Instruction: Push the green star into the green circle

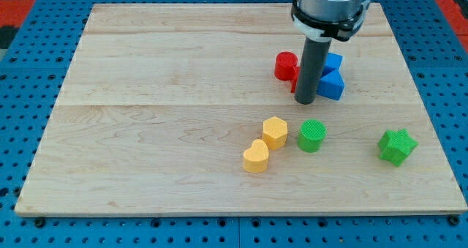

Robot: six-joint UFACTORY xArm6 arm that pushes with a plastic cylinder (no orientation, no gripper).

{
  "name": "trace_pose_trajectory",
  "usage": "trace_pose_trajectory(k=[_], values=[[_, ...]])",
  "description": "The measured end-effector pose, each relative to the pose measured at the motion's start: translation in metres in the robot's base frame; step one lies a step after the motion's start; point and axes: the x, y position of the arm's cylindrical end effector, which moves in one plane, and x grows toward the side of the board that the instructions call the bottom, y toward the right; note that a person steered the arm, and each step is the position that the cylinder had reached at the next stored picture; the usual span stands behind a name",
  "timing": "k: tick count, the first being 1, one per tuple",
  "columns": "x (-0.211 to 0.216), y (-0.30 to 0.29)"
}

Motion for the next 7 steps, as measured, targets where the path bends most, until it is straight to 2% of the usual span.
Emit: trace_pose_trajectory(k=[1,2,4,5,7], values=[[0.021,0.048],[0.021,0.052],[0.044,0.171],[0.083,0.164],[0.067,0.038]])
